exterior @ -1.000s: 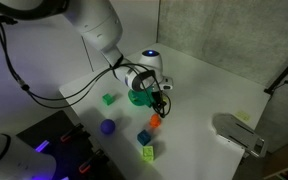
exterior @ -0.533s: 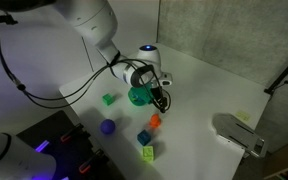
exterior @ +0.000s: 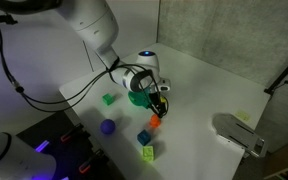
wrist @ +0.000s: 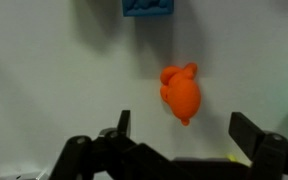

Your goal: Put the orange toy in the green bowl

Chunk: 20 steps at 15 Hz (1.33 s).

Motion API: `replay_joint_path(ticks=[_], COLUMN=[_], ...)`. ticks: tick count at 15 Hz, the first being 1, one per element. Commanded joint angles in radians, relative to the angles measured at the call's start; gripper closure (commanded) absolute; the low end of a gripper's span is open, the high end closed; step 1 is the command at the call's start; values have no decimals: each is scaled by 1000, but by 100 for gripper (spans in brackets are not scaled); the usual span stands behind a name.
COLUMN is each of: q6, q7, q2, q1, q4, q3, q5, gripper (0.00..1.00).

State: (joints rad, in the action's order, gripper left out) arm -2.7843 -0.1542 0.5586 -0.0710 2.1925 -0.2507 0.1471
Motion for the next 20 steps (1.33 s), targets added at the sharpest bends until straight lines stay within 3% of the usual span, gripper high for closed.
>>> replay_joint_path(ticks=[1, 8, 10, 16, 18, 20], q6=[-31, -110, -106, -87, -67, -49], q7=[-33, -42, -51, -67, -72, -78], q2=[57, 159, 175, 169, 140, 103], q1=[-3, -26, -43, -91, -114, -138], q4=[-7, -49, -60, -53, -42, -32], q3=[-5, -23, -38, -76, -96, -114], q5=[10, -7, -7, 0, 5, 10], gripper=[0, 0, 26, 75, 90, 91])
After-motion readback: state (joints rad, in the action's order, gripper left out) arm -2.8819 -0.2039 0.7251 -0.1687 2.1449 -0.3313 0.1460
